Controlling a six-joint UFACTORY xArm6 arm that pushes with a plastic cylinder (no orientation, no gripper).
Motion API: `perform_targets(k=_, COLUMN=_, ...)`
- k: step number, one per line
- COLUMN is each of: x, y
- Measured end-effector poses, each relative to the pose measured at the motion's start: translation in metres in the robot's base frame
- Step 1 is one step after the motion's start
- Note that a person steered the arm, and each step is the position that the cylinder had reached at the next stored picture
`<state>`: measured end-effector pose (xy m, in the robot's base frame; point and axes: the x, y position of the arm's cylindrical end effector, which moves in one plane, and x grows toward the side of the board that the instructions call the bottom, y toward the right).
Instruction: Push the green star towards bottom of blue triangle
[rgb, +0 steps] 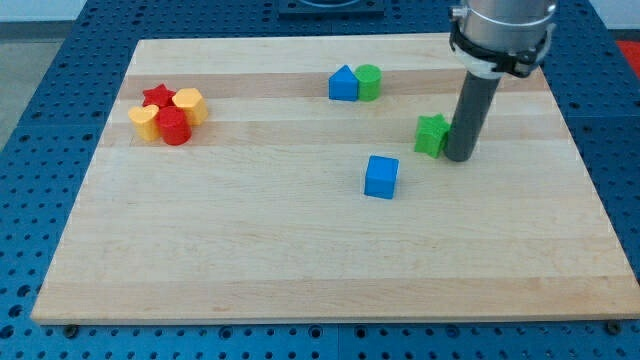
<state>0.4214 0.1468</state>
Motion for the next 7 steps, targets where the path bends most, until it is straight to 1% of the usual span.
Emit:
perform_targets(k=1, x=-0.019, y=-0.046)
perform_targets(k=2, x=-0.025, y=-0.101)
perform_targets(k=3, x=-0.026, y=-0.122)
perform_targets(k=4, x=-0.024, y=-0.084)
perform_targets(k=5, x=-0.024, y=-0.012)
perform_targets(k=6, x=-0.031, y=0.027)
perform_targets(k=7, x=-0.045, y=0.019)
